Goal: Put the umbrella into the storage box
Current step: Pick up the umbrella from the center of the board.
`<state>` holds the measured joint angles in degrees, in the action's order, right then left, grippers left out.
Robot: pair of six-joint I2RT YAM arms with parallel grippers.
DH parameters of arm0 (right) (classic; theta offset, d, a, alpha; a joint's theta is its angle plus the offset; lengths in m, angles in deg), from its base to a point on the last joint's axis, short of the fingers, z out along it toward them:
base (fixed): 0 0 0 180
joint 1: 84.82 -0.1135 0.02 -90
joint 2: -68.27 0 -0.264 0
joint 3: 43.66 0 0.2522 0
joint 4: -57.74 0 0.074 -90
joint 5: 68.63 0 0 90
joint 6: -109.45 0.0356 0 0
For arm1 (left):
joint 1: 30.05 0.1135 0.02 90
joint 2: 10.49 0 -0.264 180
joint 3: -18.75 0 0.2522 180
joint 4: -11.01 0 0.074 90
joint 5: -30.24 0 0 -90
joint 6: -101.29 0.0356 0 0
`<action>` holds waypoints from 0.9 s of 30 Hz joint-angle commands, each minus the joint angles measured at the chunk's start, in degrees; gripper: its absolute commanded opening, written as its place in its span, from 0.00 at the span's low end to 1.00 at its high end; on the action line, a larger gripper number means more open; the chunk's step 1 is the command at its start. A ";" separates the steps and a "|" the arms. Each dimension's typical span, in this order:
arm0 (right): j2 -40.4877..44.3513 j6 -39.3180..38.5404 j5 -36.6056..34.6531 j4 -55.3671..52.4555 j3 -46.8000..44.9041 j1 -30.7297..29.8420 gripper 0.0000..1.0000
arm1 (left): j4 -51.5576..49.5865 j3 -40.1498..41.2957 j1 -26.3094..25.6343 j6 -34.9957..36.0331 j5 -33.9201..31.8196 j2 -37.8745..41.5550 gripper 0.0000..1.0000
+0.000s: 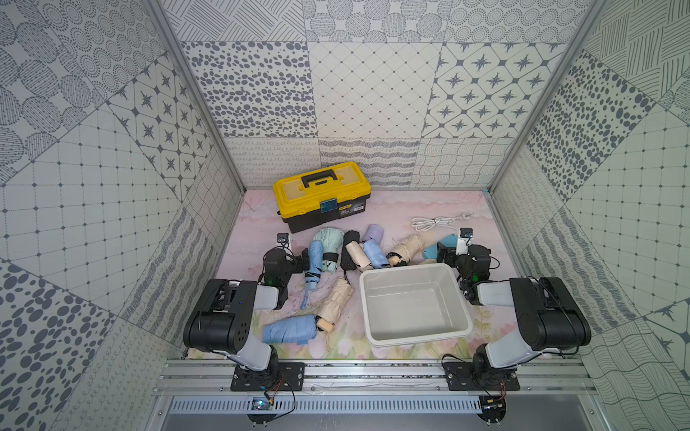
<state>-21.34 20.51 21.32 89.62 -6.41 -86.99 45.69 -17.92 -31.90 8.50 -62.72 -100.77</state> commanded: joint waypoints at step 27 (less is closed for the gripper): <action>41.13 32.06 6.24 -57.79 10.62 -3.30 0.91 | -43.09 -7.34 0.31 -12.90 -4.96 32.53 0.99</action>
<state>20.87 46.06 22.13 42.04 -1.43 -88.42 27.33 -20.50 -31.75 3.19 -67.38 -72.16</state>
